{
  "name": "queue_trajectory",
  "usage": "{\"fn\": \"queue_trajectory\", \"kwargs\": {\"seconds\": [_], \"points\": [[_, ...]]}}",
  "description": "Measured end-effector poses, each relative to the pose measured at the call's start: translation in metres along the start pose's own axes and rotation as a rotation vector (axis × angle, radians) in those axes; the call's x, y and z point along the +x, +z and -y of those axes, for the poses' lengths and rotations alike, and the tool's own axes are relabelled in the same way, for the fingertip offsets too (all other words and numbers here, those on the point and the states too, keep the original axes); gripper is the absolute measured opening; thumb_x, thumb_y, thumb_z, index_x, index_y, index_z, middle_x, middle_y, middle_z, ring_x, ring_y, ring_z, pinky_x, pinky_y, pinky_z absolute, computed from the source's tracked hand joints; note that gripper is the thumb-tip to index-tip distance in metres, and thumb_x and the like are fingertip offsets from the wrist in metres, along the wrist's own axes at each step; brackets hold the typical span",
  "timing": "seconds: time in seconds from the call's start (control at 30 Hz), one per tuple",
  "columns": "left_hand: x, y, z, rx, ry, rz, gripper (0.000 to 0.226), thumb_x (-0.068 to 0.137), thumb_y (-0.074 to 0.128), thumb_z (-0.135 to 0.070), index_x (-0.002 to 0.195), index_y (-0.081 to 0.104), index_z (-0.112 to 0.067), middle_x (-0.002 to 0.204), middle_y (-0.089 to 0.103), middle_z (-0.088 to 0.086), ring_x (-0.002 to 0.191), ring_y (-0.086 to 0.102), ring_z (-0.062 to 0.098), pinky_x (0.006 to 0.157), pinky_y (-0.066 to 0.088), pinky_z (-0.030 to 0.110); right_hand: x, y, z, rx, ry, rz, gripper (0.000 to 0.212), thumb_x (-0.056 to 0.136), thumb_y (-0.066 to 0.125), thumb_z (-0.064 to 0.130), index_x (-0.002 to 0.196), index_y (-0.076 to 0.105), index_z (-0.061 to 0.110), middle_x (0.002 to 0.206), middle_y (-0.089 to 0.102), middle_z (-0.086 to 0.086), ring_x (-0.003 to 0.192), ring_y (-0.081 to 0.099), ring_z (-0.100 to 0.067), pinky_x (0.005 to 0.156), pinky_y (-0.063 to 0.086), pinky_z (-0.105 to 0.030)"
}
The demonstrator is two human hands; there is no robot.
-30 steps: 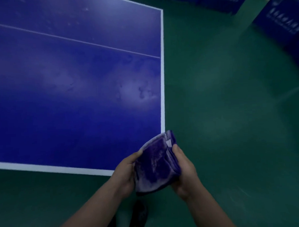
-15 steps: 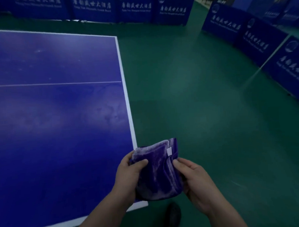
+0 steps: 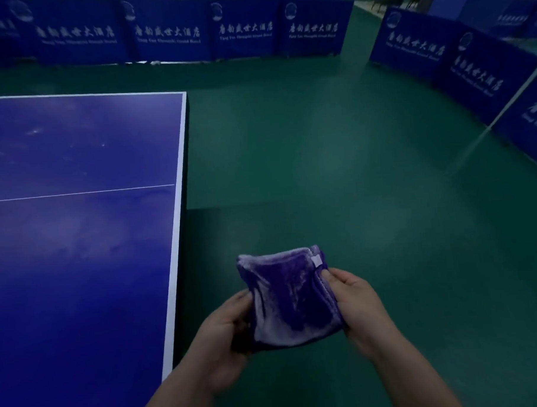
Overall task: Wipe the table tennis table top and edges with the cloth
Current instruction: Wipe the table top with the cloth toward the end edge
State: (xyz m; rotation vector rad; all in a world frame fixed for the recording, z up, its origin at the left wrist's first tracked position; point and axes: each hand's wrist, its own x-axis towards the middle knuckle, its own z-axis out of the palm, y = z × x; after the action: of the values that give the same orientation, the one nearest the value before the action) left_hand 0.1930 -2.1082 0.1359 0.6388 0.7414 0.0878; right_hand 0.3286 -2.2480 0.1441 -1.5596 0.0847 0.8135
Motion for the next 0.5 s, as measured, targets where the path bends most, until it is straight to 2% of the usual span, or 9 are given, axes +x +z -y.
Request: {"fn": "queue_trajectory", "kwargs": {"seconds": [0.07,0.13,0.2,0.27,0.3,0.33,0.4,0.43,0.5], "points": [[0.017,0.016,-0.009,0.073,0.079,-0.070,0.017,0.086,0.062,-0.012,0.096,0.073,-0.005,0.092,0.074,0.015,0.067,0.068,0.023,0.059,0.055,0.031,0.028,-0.001,0.006,-0.133,-0.083,-0.065,0.015,0.100,0.059,0.022,0.110,0.070,0.017,0.105,0.076,-0.004,0.090,0.073,-0.019,0.086,0.059,-0.041],[0.040,0.028,-0.022,0.122,0.142,-0.141,0.012,0.088,0.063,-0.009,0.095,0.072,-0.003,0.086,0.074,0.016,0.062,0.066,0.022,0.052,0.051,0.027,0.054,0.006,0.018,-0.332,-0.253,-0.158,0.019,0.095,0.065,0.025,0.114,0.067,0.025,0.117,0.070,0.005,0.103,0.066,-0.010,0.099,0.052,-0.036],[0.066,0.037,-0.036,0.148,0.190,-0.164,0.019,0.085,0.066,-0.009,0.100,0.070,0.001,0.092,0.074,0.020,0.069,0.067,0.024,0.057,0.053,0.030,0.076,0.023,0.030,-0.434,-0.360,-0.071,0.013,0.088,0.073,0.032,0.101,0.069,0.030,0.107,0.071,0.011,0.097,0.065,-0.001,0.093,0.050,-0.026],[0.092,0.044,-0.050,0.186,0.226,-0.185,0.026,0.082,0.067,-0.010,0.104,0.069,0.004,0.101,0.073,0.023,0.081,0.068,0.027,0.068,0.054,0.036,0.094,0.045,0.043,-0.487,-0.359,0.107,0.024,0.077,0.079,0.046,0.096,0.072,0.032,0.098,0.072,0.015,0.091,0.065,0.002,0.083,0.051,-0.018],[0.106,0.046,-0.058,0.205,0.240,-0.202,0.023,0.084,0.066,-0.008,0.104,0.069,0.005,0.101,0.073,0.023,0.082,0.069,0.026,0.069,0.055,0.036,0.107,0.054,0.049,-0.519,-0.367,0.145,0.028,0.073,0.079,0.050,0.094,0.073,0.034,0.096,0.072,0.016,0.090,0.066,0.002,0.080,0.051,-0.016],[0.124,0.046,-0.067,0.211,0.253,-0.221,0.018,0.087,0.064,-0.004,0.102,0.069,0.005,0.100,0.073,0.023,0.081,0.070,0.024,0.066,0.056,0.034,0.127,0.063,0.056,-0.526,-0.387,0.153,0.022,0.075,0.078,0.047,0.092,0.073,0.033,0.093,0.072,0.016,0.087,0.067,0.001,0.076,0.051,-0.015],[0.155,0.045,-0.089,0.192,0.268,-0.268,0.013,0.093,0.058,0.000,0.101,0.067,0.004,0.099,0.072,0.023,0.079,0.071,0.022,0.063,0.058,0.032,0.164,0.078,0.076,-0.470,-0.374,0.148,0.004,0.089,0.073,0.028,0.086,0.074,0.029,0.084,0.075,0.012,0.077,0.069,-0.003,0.068,0.052,-0.016],[0.174,0.044,-0.101,0.147,0.262,-0.295,0.012,0.095,0.055,0.000,0.101,0.065,0.003,0.098,0.073,0.022,0.079,0.072,0.023,0.062,0.058,0.033,0.186,0.088,0.088,-0.454,-0.362,0.151,0.012,0.094,0.067,0.022,0.085,0.073,0.027,0.081,0.075,0.010,0.074,0.069,-0.006,0.065,0.054,-0.020],[0.207,0.042,-0.124,-0.001,0.201,-0.361,0.012,0.098,0.050,0.000,0.103,0.061,0.003,0.095,0.074,0.021,0.082,0.073,0.029,0.060,0.059,0.035,0.226,0.107,0.110,-0.429,-0.334,0.149,0.015,0.098,0.061,0.021,0.087,0.071,0.022,0.081,0.074,0.003,0.076,0.069,-0.016,0.068,0.058,-0.037]]}}
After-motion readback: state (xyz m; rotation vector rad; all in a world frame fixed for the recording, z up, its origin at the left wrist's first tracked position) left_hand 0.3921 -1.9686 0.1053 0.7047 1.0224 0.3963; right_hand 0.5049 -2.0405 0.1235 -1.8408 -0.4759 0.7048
